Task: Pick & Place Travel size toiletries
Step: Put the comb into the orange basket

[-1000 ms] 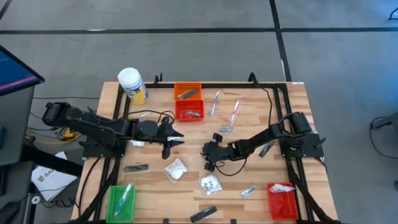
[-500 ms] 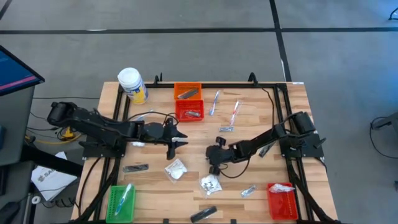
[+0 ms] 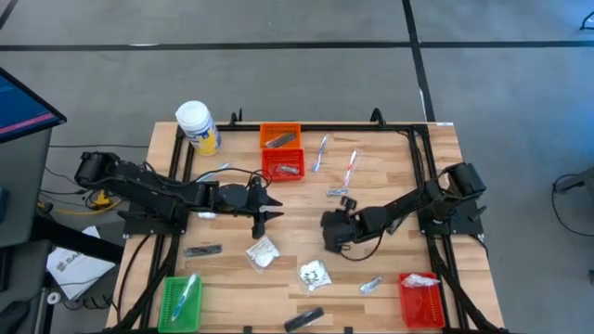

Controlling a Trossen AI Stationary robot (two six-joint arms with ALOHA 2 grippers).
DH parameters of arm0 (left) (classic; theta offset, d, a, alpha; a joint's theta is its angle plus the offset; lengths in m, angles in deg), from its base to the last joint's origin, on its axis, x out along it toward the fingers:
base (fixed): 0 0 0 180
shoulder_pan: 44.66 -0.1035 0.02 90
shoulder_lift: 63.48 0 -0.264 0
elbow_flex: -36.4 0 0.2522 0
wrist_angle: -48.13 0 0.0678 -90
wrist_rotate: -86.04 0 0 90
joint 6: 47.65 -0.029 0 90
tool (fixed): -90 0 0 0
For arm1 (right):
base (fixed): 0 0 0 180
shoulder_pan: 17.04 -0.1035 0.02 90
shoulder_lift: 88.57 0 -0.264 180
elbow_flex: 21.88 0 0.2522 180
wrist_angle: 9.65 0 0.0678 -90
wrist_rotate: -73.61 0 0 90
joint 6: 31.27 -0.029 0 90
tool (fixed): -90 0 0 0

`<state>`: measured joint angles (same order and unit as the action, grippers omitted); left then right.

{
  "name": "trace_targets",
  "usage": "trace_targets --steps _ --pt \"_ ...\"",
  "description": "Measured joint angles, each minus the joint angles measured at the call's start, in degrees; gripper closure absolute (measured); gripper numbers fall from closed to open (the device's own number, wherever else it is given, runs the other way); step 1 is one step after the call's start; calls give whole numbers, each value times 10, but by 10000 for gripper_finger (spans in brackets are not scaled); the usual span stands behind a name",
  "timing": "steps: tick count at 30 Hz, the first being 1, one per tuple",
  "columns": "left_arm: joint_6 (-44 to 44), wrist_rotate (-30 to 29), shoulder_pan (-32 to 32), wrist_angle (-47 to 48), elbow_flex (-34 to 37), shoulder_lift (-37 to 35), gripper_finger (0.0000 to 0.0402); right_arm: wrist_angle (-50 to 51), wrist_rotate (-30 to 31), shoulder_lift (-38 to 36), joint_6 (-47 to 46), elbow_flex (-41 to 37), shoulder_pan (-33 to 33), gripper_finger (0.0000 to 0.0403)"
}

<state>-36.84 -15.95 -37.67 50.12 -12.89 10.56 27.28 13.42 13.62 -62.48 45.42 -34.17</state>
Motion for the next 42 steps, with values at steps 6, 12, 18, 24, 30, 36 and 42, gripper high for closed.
trace_targets --steps 6,12,18,24,30,36,42 --pt "0 0 0 0 0 0 271 190 71 -19 -171 0 6 333" --pt "0 0 0 -2 0 0 271 395 78 -21 -379 -2 12 375" --pt "0 0 0 -3 0 0 271 506 21 -18 -522 -37 2 397" --pt "0 0 0 -6 0 0 271 464 -58 -22 -513 -75 3 401" --pt "-2 0 0 -9 0 0 271 451 -79 -33 -507 -90 2 402" --pt "-5 0 0 -11 0 0 271 438 -104 -121 -560 -130 -27 402" --pt "-5 0 0 -12 0 0 271 368 -113 -229 -603 -191 -53 403"
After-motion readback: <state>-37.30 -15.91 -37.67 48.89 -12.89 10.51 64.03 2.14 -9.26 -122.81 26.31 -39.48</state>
